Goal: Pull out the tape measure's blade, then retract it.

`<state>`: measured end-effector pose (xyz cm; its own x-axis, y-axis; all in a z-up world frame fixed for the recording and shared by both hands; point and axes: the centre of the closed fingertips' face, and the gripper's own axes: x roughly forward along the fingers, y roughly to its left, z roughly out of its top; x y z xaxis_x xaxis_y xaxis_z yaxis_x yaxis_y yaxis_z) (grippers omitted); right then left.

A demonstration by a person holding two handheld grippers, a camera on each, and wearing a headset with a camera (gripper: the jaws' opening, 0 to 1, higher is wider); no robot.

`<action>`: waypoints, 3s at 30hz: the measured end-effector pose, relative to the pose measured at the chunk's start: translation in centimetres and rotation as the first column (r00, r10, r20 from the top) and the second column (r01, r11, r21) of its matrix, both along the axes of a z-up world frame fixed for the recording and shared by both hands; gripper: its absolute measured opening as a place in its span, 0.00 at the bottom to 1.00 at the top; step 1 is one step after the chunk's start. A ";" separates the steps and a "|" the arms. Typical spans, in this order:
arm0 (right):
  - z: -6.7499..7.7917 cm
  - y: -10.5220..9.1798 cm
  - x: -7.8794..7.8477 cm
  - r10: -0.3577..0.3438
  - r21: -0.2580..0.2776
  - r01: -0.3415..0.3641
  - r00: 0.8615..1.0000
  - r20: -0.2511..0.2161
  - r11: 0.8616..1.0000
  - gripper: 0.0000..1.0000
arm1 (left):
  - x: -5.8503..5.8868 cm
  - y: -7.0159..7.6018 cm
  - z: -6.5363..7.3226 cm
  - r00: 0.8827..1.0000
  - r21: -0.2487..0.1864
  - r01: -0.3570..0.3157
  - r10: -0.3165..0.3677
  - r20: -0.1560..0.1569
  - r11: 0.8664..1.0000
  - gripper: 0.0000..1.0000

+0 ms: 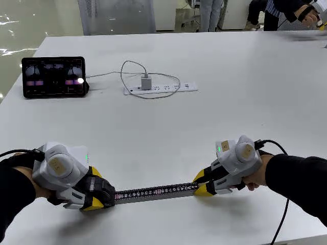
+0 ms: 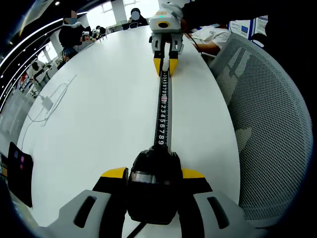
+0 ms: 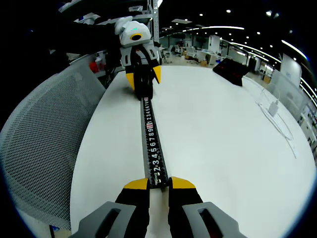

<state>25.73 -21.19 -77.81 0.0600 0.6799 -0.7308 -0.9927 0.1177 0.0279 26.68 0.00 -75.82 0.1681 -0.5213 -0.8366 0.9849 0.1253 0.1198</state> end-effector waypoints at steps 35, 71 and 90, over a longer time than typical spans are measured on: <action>-0.1 -1.9 0.2 -0.020 -0.014 0.020 1.000 0.003 1.000 0.10 | 0.0 0.0 0.1 1.000 -0.001 -0.005 0.005 0.002 1.000 0.34; -0.1 -2.1 0.1 0.024 -0.103 -0.022 1.000 0.012 0.994 0.12 | 0.1 -0.2 0.3 1.000 -0.013 -0.001 0.001 0.000 1.000 0.35; 0.3 -2.3 -0.7 0.110 -0.184 -0.105 0.994 0.016 0.977 0.26 | -0.7 -0.5 2.1 0.999 0.035 0.044 -0.044 -0.028 0.998 0.36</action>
<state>25.07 -23.45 -77.54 0.0144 0.5382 -0.8427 -0.9999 0.0112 -0.0099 25.96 -0.50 -73.70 0.1230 -0.4979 -0.8585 0.9922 0.0779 0.0970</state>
